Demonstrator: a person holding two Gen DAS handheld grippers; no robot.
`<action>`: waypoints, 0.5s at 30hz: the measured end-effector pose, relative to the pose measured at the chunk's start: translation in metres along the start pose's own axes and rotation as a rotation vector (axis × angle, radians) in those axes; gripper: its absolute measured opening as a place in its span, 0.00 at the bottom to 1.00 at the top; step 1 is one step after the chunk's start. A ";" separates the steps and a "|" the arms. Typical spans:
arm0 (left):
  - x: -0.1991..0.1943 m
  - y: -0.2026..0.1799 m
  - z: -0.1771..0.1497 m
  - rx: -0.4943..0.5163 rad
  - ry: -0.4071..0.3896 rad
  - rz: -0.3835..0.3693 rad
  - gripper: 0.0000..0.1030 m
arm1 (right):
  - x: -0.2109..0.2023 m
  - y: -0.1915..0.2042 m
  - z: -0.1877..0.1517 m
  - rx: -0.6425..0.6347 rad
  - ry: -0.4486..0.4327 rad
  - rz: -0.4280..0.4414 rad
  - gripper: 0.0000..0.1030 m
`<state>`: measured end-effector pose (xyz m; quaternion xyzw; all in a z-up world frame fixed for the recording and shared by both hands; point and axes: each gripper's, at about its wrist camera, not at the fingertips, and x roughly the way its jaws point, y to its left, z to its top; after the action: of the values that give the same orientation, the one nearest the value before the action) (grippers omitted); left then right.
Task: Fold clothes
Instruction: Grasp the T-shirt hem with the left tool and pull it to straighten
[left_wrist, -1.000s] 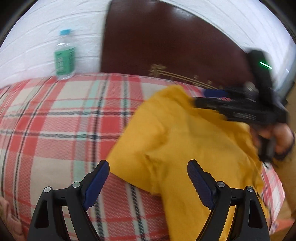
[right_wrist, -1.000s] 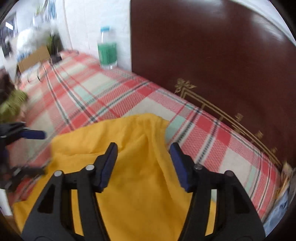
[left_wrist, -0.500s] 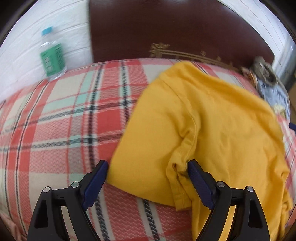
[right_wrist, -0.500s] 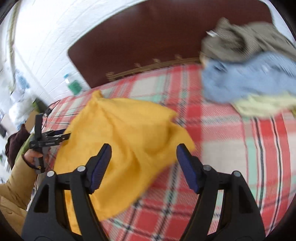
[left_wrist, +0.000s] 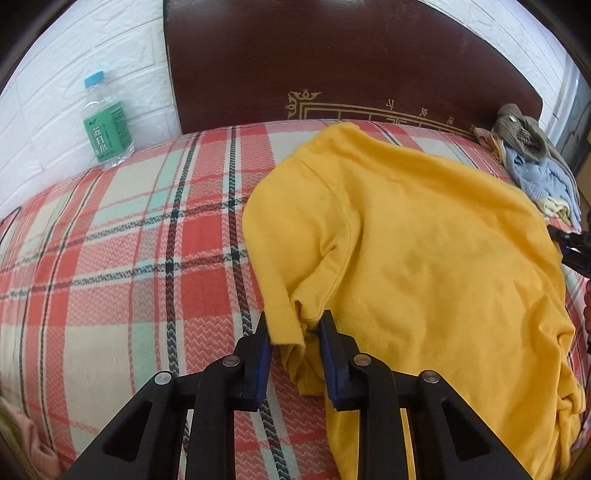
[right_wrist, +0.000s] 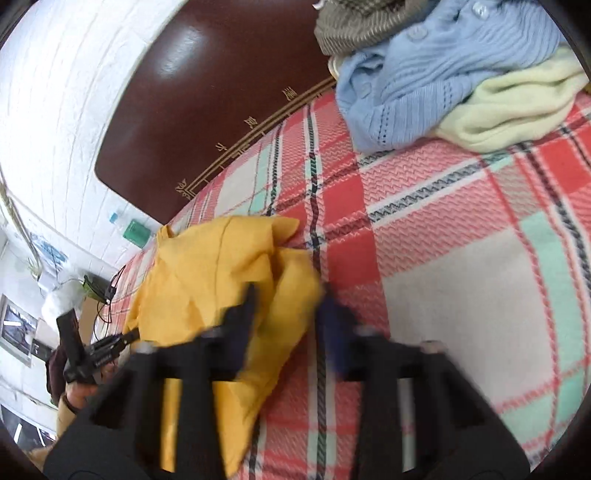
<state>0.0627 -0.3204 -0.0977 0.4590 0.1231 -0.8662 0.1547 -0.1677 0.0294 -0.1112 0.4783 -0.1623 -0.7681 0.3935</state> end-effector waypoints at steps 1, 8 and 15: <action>0.000 0.000 0.000 -0.006 0.001 -0.001 0.23 | -0.004 0.002 0.000 -0.010 -0.010 -0.001 0.10; -0.014 0.007 -0.003 -0.050 -0.045 0.017 0.65 | -0.079 0.007 -0.025 -0.087 -0.133 -0.010 0.09; -0.027 -0.002 0.020 0.002 -0.101 0.004 0.74 | -0.089 -0.008 -0.077 -0.120 0.056 -0.141 0.15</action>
<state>0.0615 -0.3213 -0.0641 0.4150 0.1132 -0.8881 0.1620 -0.0846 0.1121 -0.1000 0.4853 -0.0708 -0.7886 0.3709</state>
